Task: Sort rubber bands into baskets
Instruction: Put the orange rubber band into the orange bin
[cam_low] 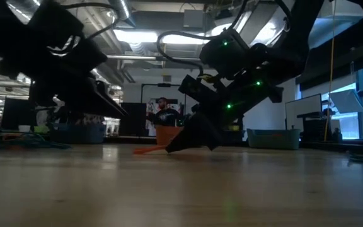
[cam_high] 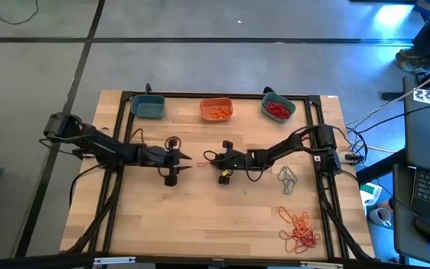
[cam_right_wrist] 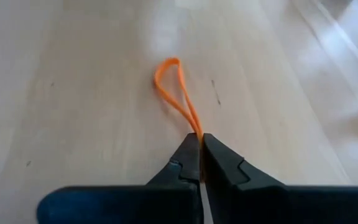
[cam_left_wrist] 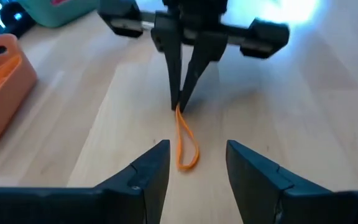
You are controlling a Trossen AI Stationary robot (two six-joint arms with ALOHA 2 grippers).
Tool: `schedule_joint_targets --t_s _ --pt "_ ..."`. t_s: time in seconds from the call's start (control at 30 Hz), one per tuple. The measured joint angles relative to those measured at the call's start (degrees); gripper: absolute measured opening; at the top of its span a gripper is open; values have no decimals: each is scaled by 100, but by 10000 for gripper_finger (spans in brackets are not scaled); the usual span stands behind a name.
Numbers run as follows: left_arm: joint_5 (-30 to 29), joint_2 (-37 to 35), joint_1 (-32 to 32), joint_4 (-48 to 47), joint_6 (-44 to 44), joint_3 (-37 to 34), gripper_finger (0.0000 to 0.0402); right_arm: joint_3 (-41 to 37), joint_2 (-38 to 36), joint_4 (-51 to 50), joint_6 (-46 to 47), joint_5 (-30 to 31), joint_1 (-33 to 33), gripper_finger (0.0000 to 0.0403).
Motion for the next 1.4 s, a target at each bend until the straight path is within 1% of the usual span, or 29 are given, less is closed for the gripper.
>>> schedule_joint_targets --t_s 0.1,0.23,0.4,0.47,0.6,0.7,0.83,0.9,1.03,1.13,1.2,1.4 --pt "0 5 0 466 -35 -244 155 -3 -40 -75 123 1 -36 11" --pt "-3 6 7 506 -39 -305 155 -3 -287 -282 139 67 -125 11" --pt "-20 6 107 484 -143 -305 155 2 -939 -834 94 597 -283 11" --pt "-21 6 156 478 -158 -305 155 2 -1207 -974 18 722 -417 11" --pt "-31 6 257 480 -232 -305 155 2 -1711 -1247 -170 768 -832 11" --pt "-32 6 316 475 -312 -305 155 2 -1906 -1266 -346 853 -1212 11" --pt "-31 6 344 473 -348 -305 155 4 -1939 -1175 -491 804 -1819 11" --pt "-31 6 339 471 -352 -305 155 4 -1870 -1067 -501 597 -2090 11" --pt "-31 8 339 469 -352 -305 155 4 -1690 -866 -204 437 -2513 15" --pt "-31 8 344 472 -353 -305 155 4 -1622 -922 195 438 -2713 31" --pt "-31 8 344 472 -389 -305 155 4 -1611 -962 472 385 -2773 53" --pt "-31 8 339 471 -503 -305 155 4 -1616 -1066 543 266 -2739 148"
